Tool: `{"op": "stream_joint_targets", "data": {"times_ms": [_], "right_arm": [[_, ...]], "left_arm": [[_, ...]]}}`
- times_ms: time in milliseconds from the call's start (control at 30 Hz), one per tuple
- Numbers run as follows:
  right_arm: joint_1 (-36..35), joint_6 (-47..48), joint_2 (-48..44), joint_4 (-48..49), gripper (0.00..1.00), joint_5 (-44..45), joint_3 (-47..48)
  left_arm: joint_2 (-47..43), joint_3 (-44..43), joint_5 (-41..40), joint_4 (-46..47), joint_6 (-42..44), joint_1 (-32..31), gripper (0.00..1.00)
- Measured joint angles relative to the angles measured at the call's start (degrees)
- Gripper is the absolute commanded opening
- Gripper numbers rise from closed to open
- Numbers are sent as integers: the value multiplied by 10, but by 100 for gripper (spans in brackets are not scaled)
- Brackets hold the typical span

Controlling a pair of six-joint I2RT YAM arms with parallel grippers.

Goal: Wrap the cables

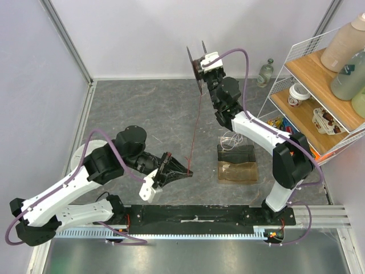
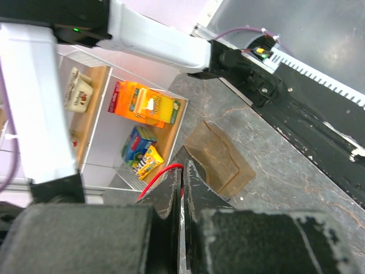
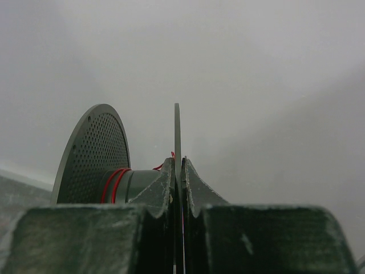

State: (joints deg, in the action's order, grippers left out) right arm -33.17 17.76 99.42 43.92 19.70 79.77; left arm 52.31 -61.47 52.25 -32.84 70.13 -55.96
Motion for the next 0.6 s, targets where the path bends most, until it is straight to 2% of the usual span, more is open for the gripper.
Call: {"op": "stream_joint_targets", "data": {"times_ms": [300,600], "right_arm": [[4,38,-24,15,0,-78,-120],[51,39,-95,15,0,-200,-194]], "left_arm": [[-1,-66,-17,21,-73,0,2],[19,-173,-104,48,-114,-1,2]]}}
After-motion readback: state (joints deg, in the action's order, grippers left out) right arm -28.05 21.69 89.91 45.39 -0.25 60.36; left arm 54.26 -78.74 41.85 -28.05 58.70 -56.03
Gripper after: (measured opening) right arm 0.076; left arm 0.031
